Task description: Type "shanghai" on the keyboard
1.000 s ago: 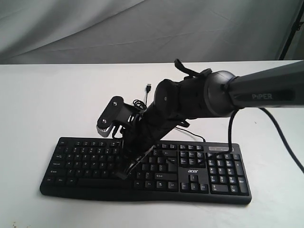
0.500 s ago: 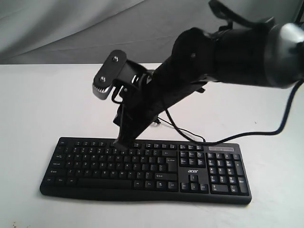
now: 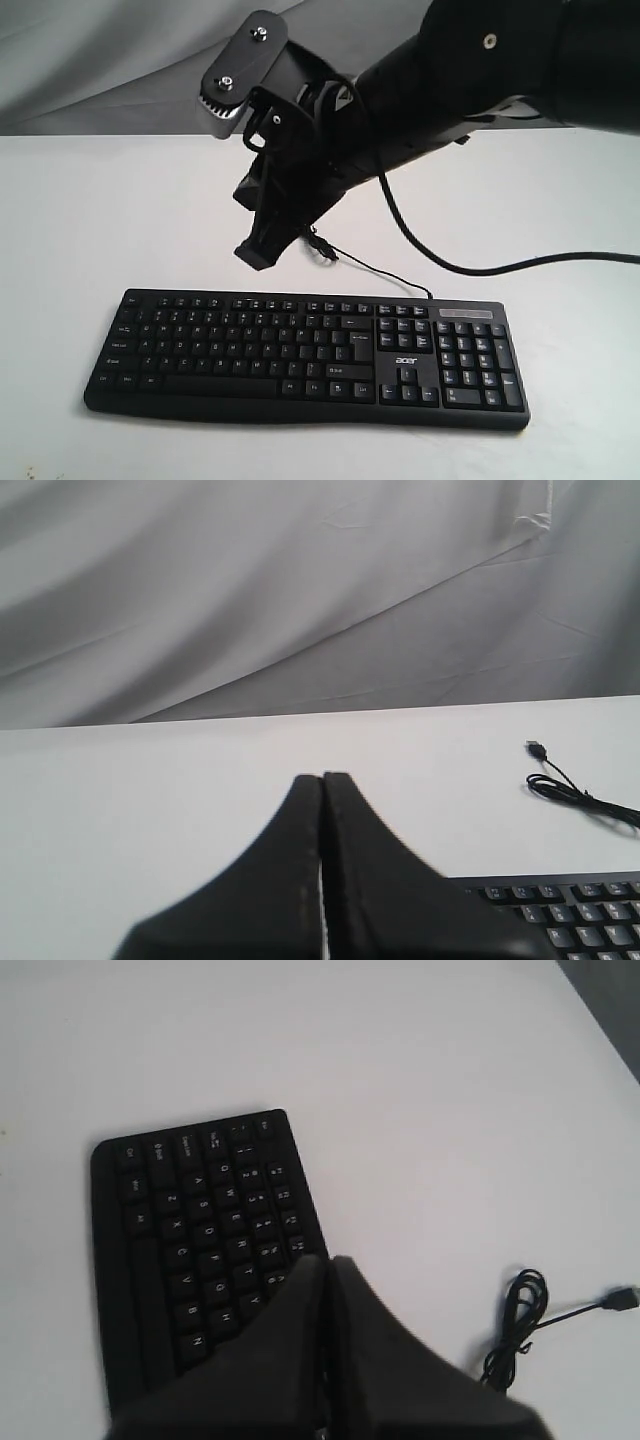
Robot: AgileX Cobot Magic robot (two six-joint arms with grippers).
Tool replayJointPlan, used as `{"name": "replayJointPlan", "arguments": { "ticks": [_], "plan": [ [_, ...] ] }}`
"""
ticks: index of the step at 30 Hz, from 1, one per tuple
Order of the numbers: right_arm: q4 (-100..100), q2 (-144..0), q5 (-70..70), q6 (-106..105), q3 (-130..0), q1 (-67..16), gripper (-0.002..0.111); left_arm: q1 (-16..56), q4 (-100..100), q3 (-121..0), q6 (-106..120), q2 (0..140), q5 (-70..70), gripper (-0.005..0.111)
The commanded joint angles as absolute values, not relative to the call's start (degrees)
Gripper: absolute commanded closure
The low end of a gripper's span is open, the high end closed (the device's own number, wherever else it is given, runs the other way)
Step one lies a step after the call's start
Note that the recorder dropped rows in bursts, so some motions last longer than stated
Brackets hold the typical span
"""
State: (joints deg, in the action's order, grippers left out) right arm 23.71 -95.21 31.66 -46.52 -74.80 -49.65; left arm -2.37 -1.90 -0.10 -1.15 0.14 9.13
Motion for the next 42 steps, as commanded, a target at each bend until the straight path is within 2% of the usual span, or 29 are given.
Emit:
{"name": "replayJointPlan", "arguments": {
  "ticks": [1,4,9,16,22,31,37,42],
  "plan": [
    [26.1,-94.8,25.8,-44.4,-74.5,-49.1,0.108,-2.0,-1.9,0.0,-1.3,0.0,8.8,0.107],
    [27.1,-94.3,21.6,-40.8,-74.7,-48.9,0.108,-2.0,-1.9,0.0,-1.3,0.0,8.8,0.107],
    [25.4,-93.8,14.1,-16.9,-74.7,-45.4,0.108,-2.0,-1.9,0.0,-1.3,0.0,8.8,0.107],
    [16.1,-88.9,13.5,-8.9,-71.8,-43.4,0.108,-2.0,-1.9,0.0,-1.3,0.0,8.8,0.107],
    [9.7,-77.4,4.3,-5.8,-61.8,-40.9,0.108,-2.0,-1.9,0.0,-1.3,0.0,8.8,0.107],
    [9.6,-60.0,3.0,-5.5,-43.7,-21.1,0.108,-2.0,-1.9,0.0,-1.3,0.0,8.8,0.107],
    [8.5,-42.4,-4.2,-6.2,-27.6,-6.7,0.108,-2.0,-1.9,0.0,-1.3,0.0,8.8,0.107],
    [8.0,-28.2,-6.2,-6.2,-16.6,1.8,0.108,-2.0,-1.9,0.0,-1.3,0.0,8.8,0.107]
  ]
}}
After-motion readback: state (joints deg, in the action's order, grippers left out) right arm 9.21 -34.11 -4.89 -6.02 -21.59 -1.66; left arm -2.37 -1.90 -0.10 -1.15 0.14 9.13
